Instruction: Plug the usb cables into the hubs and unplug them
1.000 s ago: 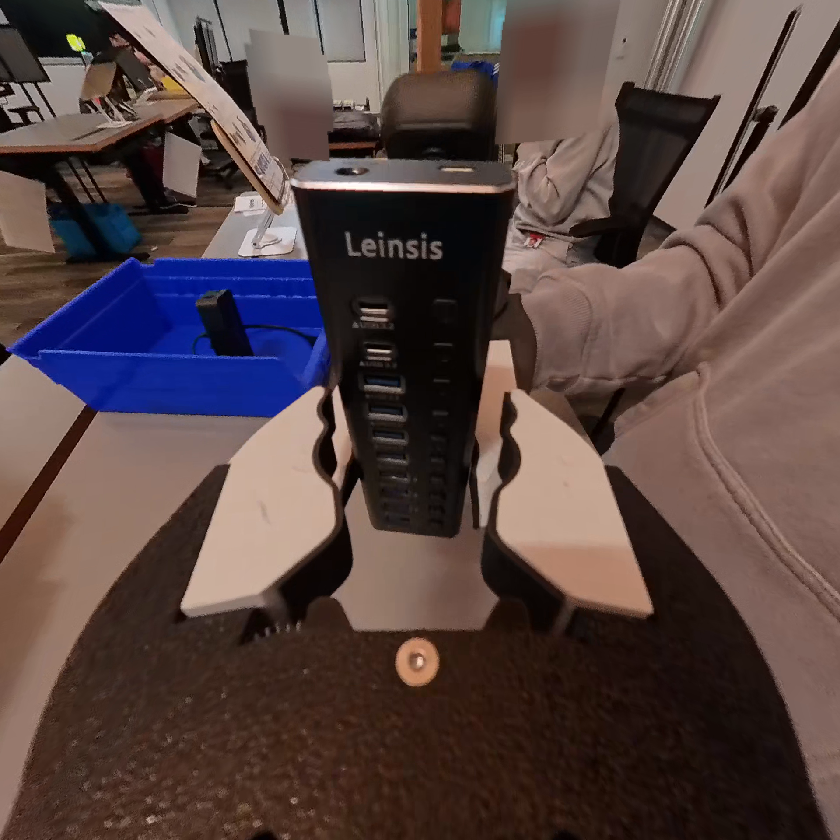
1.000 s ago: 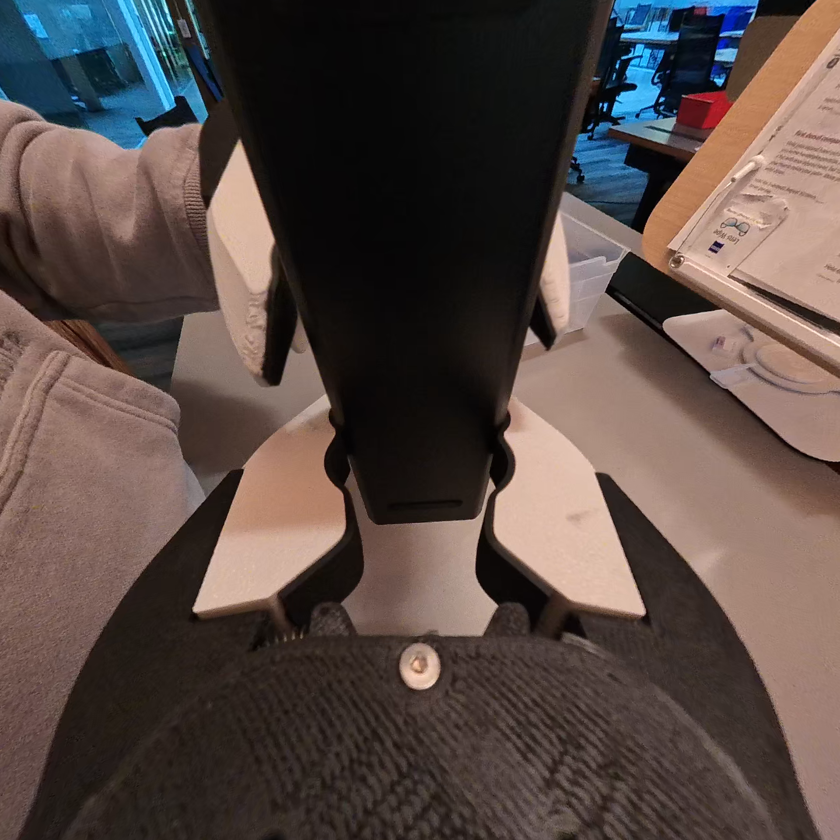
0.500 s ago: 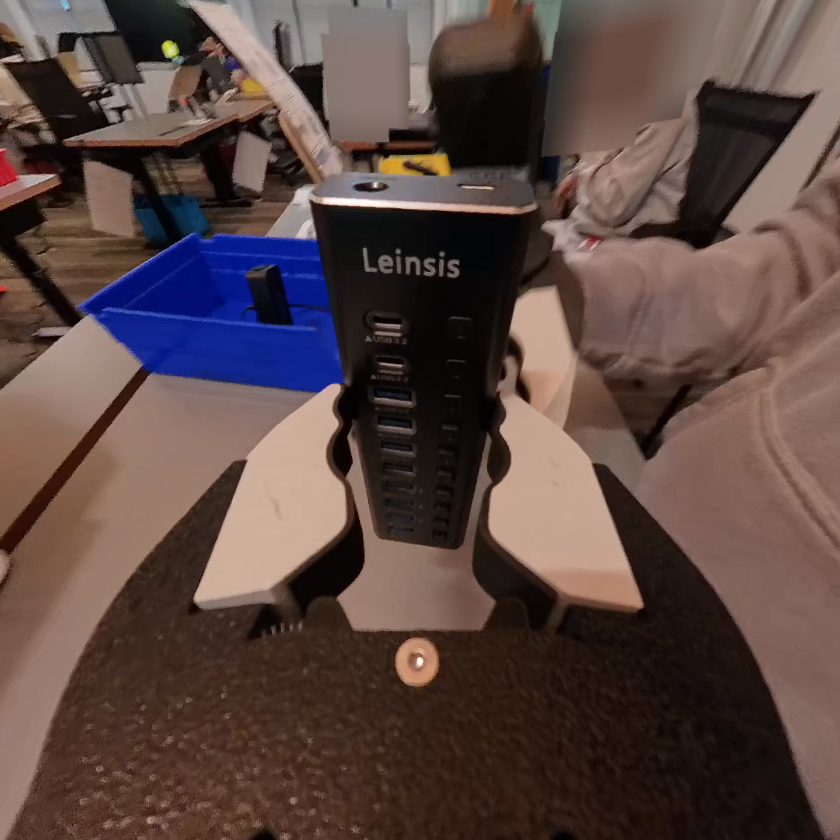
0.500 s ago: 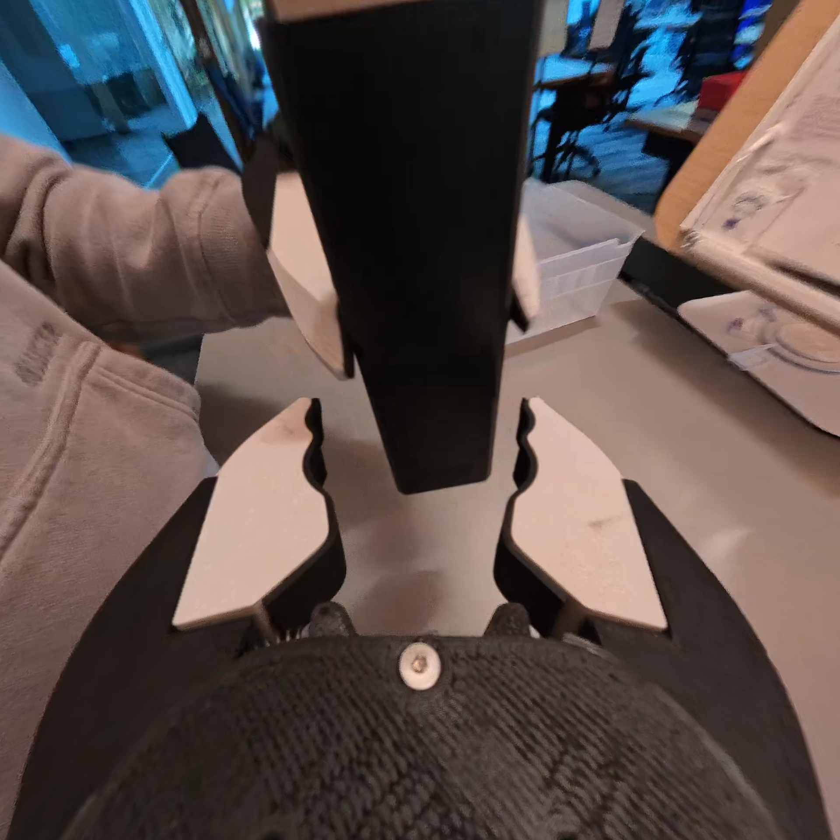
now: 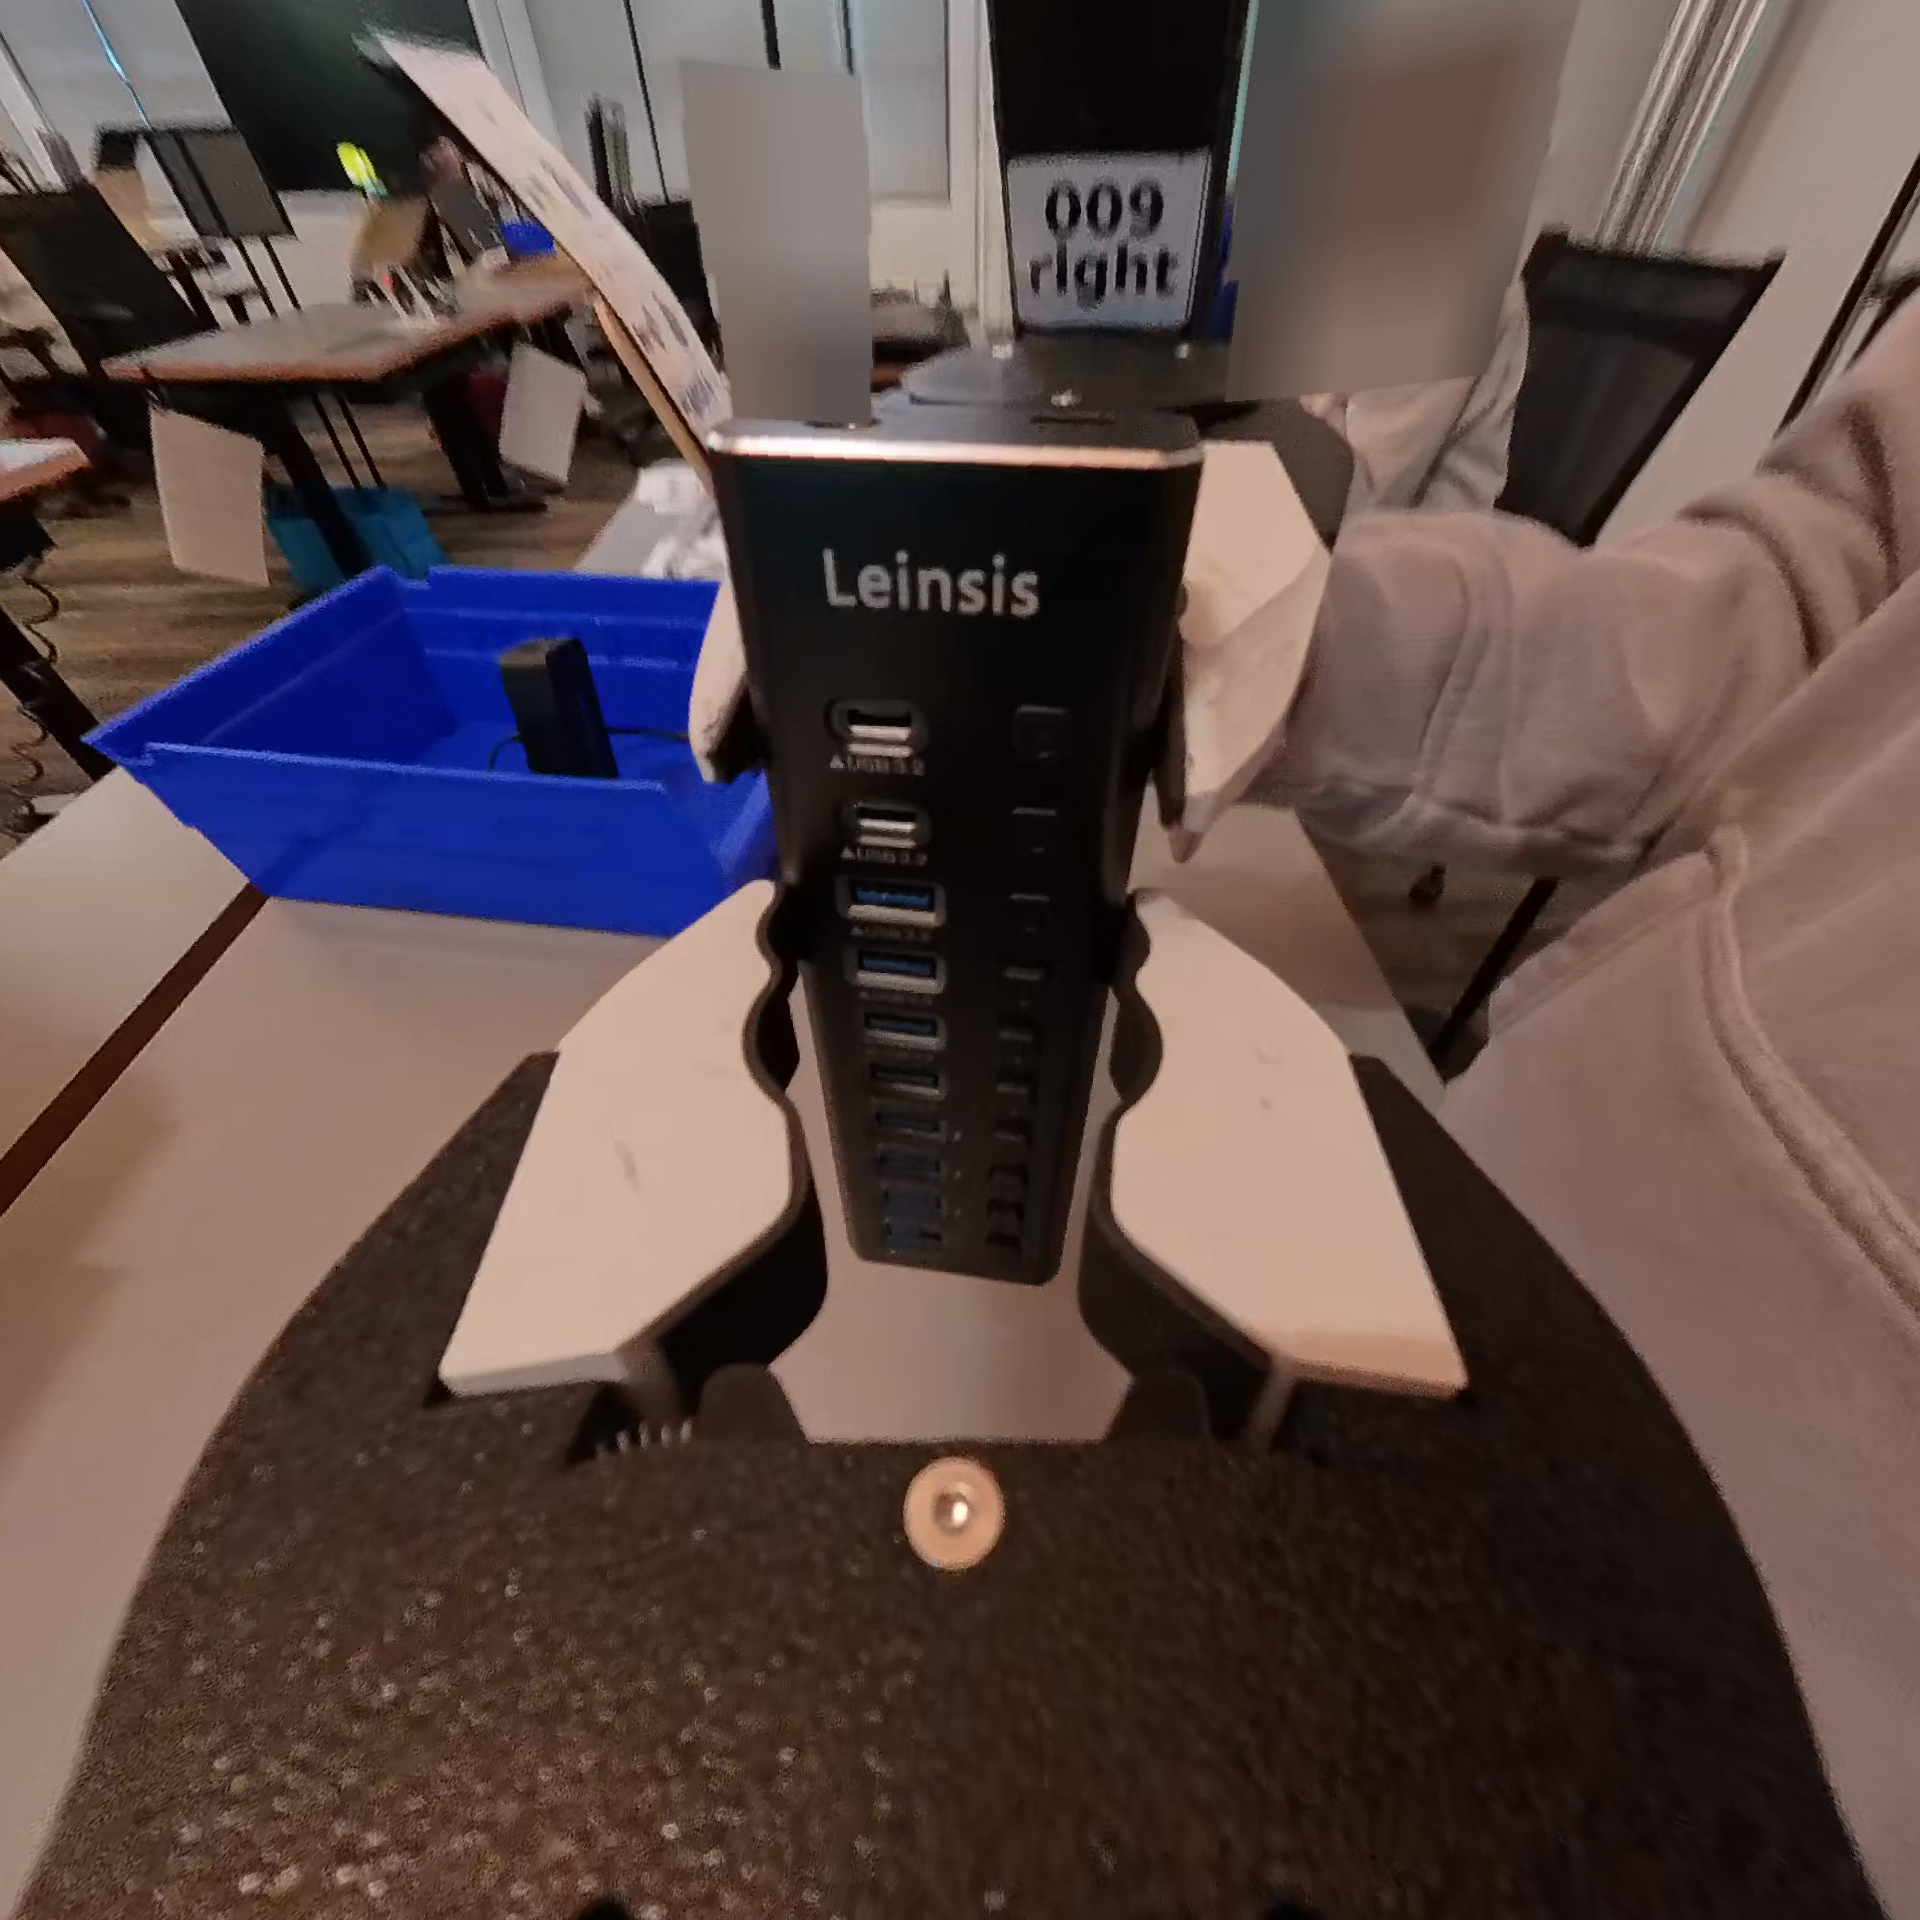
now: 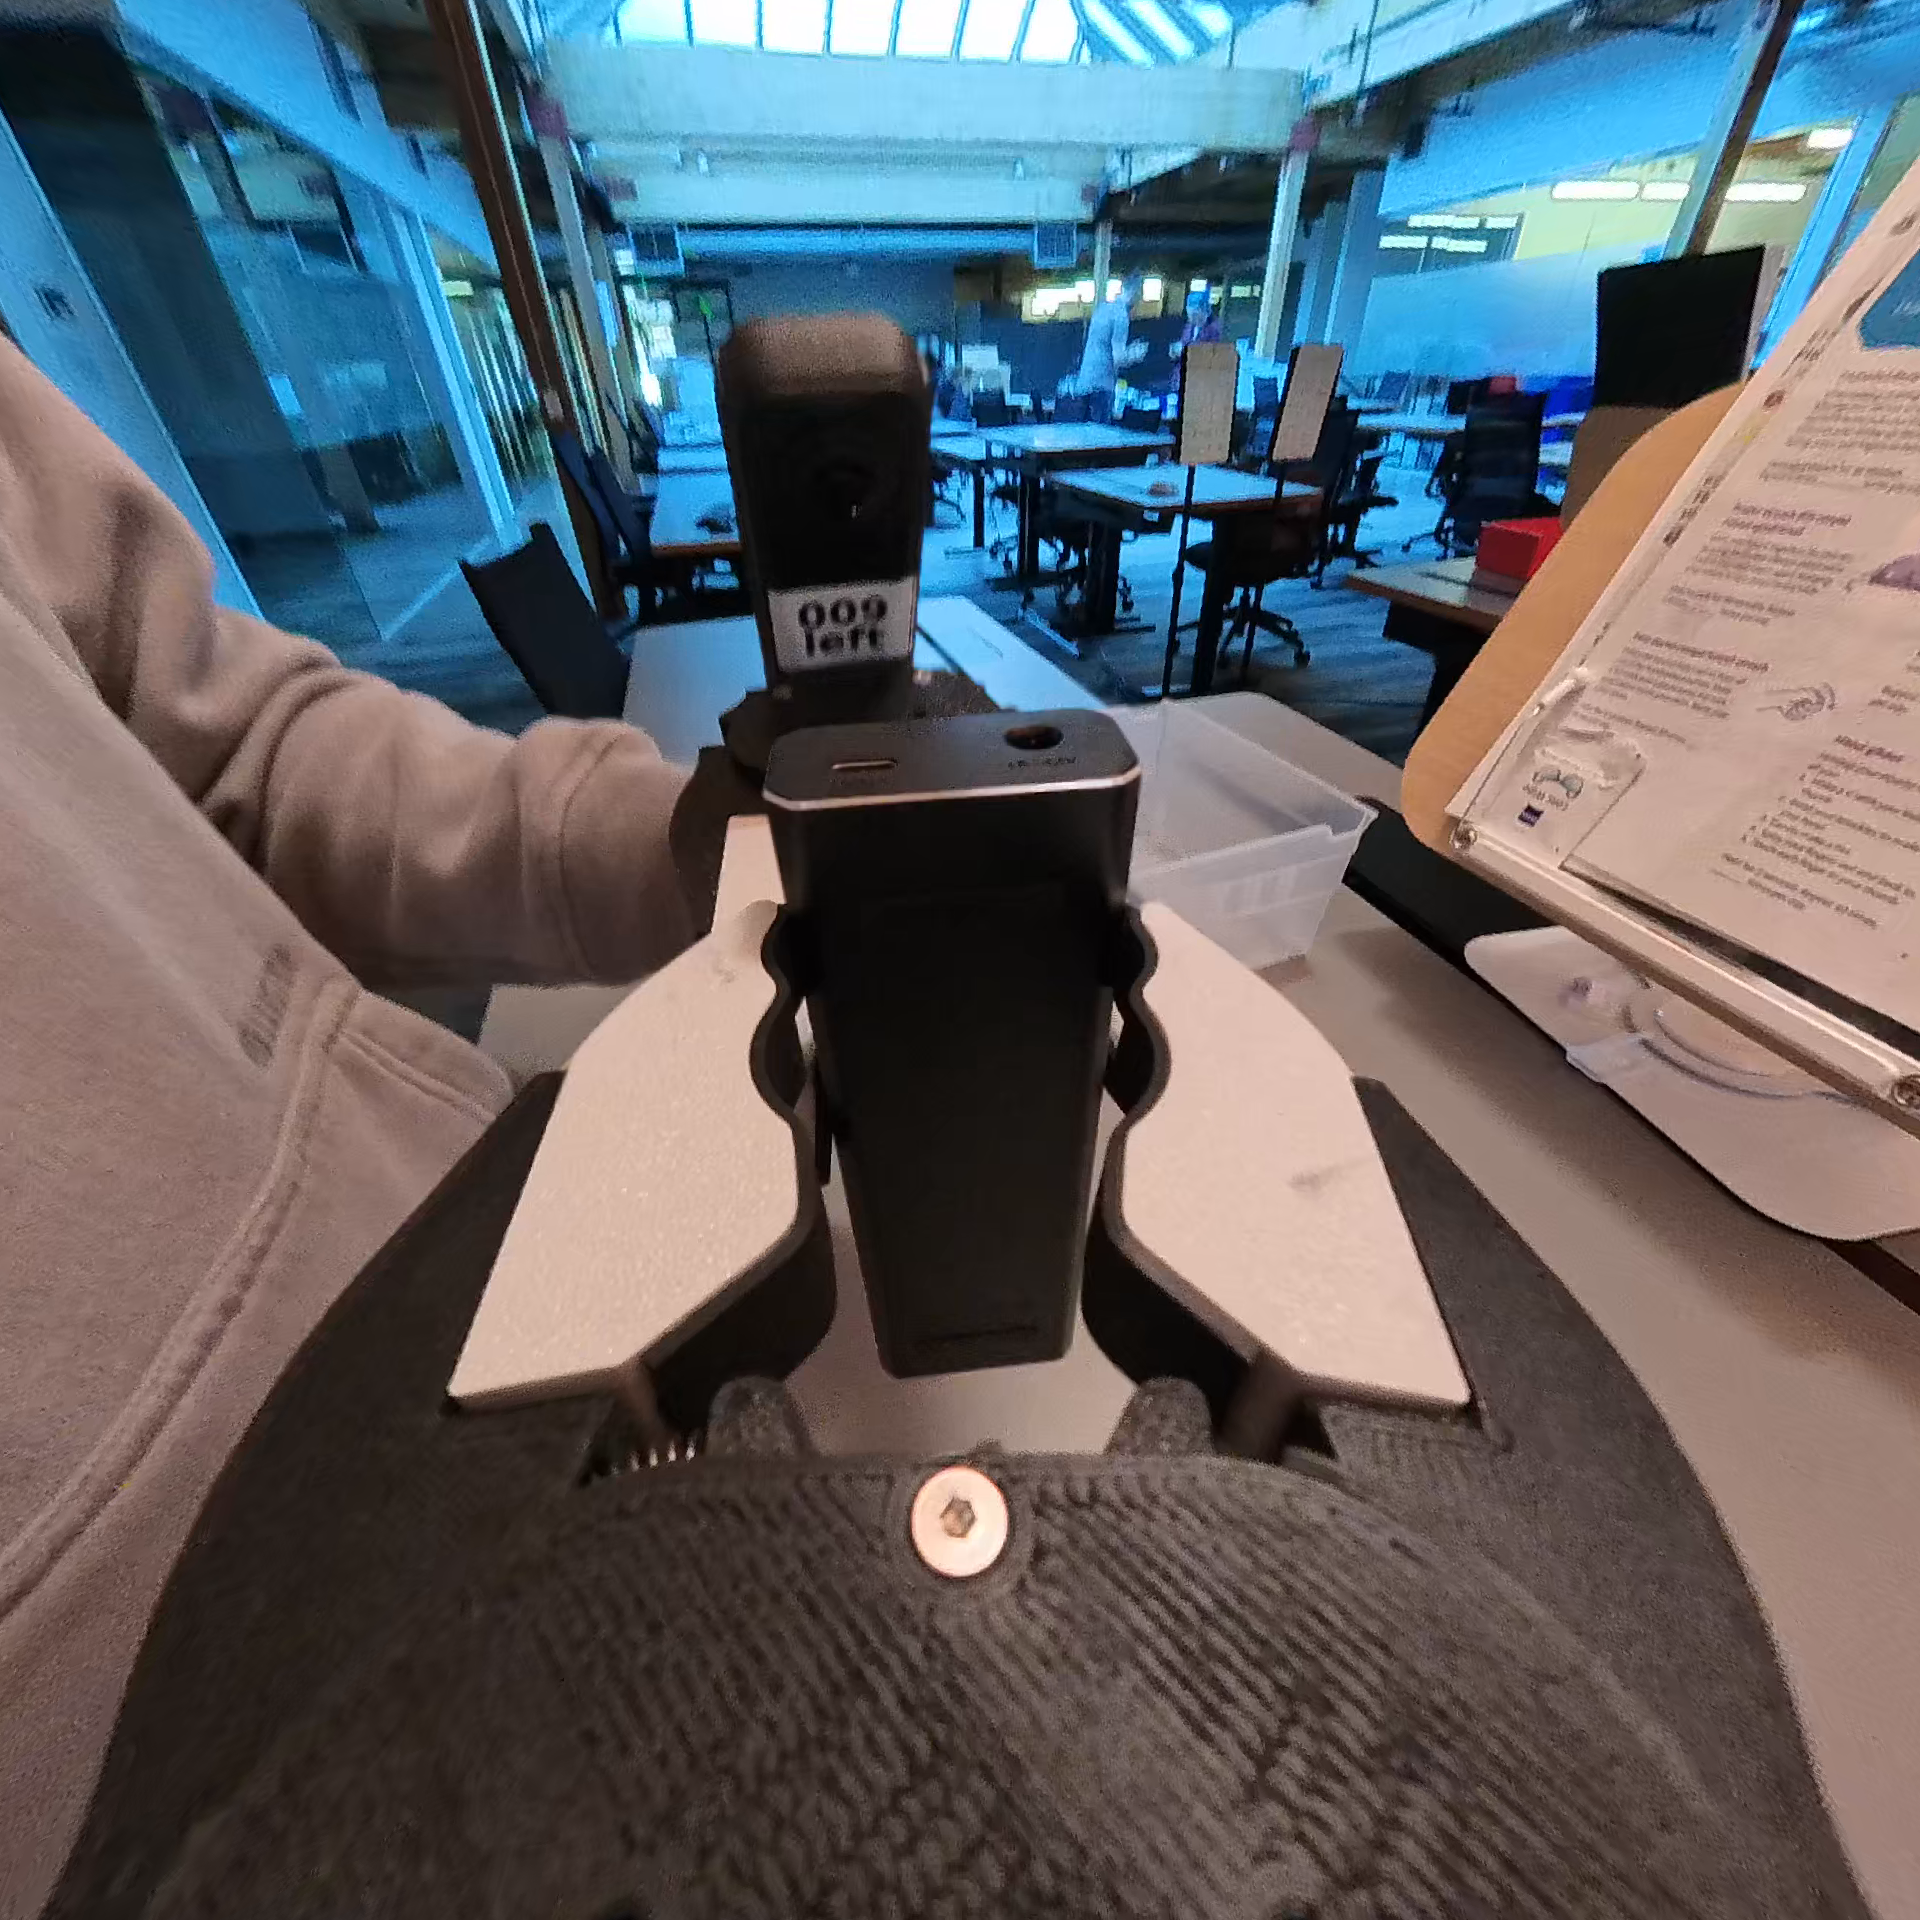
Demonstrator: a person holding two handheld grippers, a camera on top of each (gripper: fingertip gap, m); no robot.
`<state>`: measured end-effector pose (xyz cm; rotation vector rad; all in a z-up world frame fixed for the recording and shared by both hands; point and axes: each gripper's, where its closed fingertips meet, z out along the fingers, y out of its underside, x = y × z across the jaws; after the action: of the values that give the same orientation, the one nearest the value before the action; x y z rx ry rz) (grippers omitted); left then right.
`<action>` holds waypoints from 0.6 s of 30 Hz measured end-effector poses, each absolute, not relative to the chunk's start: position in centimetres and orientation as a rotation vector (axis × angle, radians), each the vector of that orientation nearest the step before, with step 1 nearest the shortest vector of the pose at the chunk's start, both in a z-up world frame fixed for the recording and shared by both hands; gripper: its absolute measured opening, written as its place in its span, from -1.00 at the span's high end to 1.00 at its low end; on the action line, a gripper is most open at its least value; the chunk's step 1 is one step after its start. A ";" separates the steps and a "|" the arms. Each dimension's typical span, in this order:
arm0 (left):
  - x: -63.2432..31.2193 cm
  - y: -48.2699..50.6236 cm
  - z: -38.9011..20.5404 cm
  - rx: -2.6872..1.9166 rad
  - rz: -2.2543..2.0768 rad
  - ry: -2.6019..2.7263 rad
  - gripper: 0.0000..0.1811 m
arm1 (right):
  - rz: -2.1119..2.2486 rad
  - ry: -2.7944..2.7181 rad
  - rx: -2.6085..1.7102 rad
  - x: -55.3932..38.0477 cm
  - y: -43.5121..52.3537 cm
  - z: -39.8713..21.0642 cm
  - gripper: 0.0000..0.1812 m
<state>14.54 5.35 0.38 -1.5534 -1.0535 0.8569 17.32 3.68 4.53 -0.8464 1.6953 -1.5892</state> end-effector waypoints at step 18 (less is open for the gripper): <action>13.7 6.2 -3.0 -1.433 0.889 -1.151 0.37 | -1.605 1.576 -0.785 17.1 4.1 7.2 0.35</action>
<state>13.66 6.22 -3.04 -1.4332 -1.1507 0.8887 17.13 4.08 7.19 -0.7851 1.5762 -1.6052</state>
